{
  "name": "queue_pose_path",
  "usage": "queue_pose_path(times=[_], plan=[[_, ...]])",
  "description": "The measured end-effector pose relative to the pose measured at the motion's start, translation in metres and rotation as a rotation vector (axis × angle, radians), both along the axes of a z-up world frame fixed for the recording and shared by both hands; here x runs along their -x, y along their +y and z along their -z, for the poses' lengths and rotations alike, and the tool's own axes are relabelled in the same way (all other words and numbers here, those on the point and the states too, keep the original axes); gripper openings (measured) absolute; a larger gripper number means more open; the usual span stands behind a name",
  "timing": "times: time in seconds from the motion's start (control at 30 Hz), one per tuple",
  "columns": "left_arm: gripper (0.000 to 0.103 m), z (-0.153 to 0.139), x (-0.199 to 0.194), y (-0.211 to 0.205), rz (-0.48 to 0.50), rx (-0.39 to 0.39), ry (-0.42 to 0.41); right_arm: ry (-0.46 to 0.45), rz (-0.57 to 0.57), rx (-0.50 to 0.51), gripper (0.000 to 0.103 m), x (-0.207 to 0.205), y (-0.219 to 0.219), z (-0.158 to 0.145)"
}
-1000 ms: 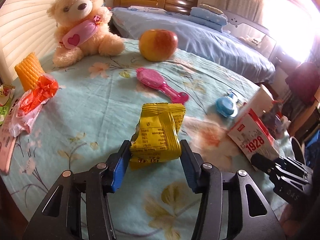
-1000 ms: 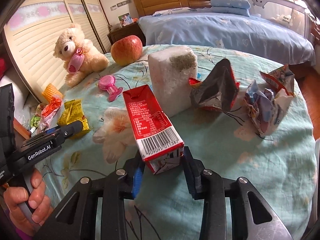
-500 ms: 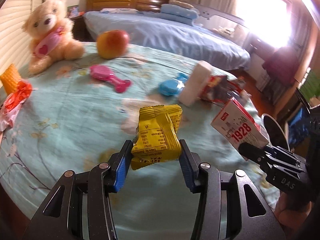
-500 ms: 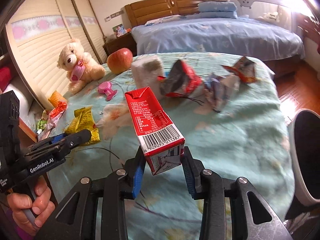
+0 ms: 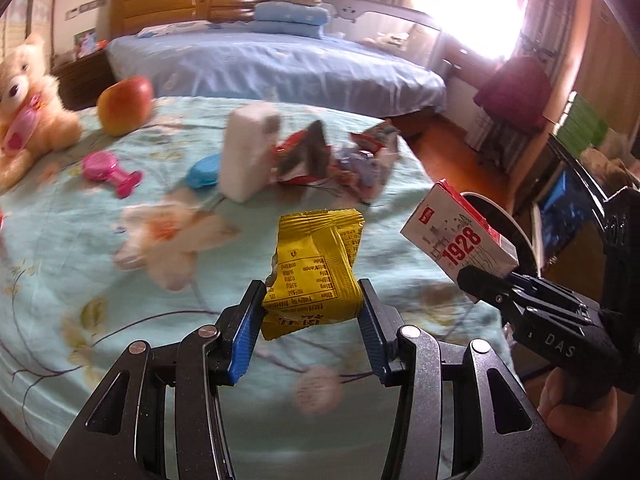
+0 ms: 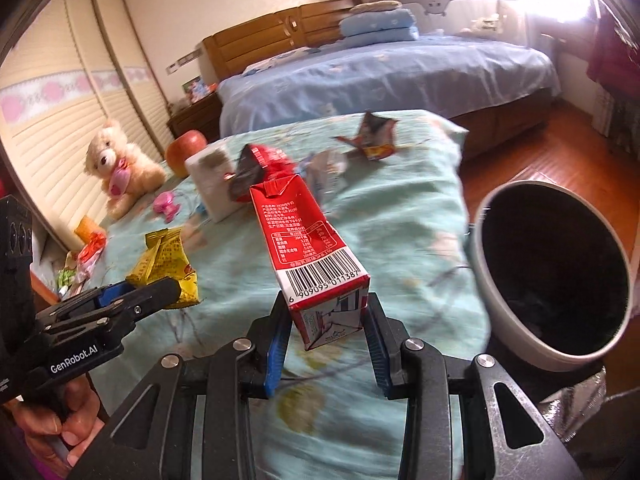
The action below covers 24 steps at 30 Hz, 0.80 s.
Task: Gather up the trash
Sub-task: 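Carry the carton and yellow bag over the bin and open both grippers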
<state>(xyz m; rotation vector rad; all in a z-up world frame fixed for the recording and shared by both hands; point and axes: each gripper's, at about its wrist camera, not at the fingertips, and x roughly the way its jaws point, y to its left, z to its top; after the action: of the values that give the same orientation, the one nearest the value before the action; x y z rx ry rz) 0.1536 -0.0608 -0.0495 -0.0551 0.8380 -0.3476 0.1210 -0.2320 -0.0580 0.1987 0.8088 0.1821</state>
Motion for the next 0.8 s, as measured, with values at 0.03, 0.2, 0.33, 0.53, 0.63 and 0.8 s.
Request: queue_pose_path(times=[0.03,0.2,0.33,0.53,0.63,0.8], plan=[[0.045,-0.001,0.001,-0.004,0.009,-0.001,-0.002,-0.003,0.011,0.000,0.036,0.002,-0.005,-0.001],[0.045,-0.004,0.002,-0.025,0.054,-0.008,-0.011,-0.013,0.056,-0.006,0.036,0.009,-0.027,-0.004],[0.045,-0.005,0.000,-0.040,0.087,-0.010,-0.011,-0.015,0.091,-0.010,0.036,0.014,-0.043,-0.004],[0.045,-0.007,0.002,-0.065,0.136,-0.018,-0.017,-0.018,0.135,-0.012,0.036,0.022,-0.064,-0.005],[0.045,-0.008,0.003,-0.078,0.160,-0.019,-0.016,-0.018,0.156,-0.012,0.036,0.025,-0.074,-0.005],[0.045,-0.007,0.003,-0.095,0.194,-0.026,-0.018,-0.016,0.192,-0.016,0.036,0.030,-0.089,-0.003]])
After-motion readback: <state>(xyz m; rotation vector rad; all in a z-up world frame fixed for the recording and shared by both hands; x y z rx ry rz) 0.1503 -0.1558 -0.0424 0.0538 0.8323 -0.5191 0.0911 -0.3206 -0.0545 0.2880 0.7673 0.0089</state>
